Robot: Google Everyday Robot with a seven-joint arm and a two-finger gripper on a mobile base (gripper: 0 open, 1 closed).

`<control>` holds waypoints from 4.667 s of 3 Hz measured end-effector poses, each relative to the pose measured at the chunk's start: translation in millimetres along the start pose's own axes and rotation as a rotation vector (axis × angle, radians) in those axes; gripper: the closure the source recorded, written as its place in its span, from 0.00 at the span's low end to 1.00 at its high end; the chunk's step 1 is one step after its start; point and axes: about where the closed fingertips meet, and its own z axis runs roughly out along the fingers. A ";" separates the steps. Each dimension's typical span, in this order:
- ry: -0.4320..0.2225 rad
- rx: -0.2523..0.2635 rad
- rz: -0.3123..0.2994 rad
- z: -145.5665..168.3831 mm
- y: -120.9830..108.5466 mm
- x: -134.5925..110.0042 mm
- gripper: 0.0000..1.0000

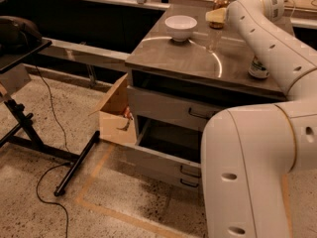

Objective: Place orange can into white bowl

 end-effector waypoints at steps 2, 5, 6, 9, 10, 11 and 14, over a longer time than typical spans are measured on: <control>-0.084 -0.013 0.055 32.4 4.7 12.0 0.00; -0.157 -0.072 0.047 65.1 30.8 27.5 0.00; -0.209 -0.097 0.025 75.0 39.1 22.4 0.00; -0.265 -0.071 0.042 82.1 35.2 7.6 0.00; -0.302 -0.042 0.052 84.1 32.2 -4.8 0.00; -0.306 -0.014 0.065 79.7 33.0 -15.7 0.00; -0.264 -0.040 0.061 21.4 29.7 -76.9 0.00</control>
Offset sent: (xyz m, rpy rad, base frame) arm 0.0292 0.0020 -0.0321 0.0571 -0.1185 -0.0103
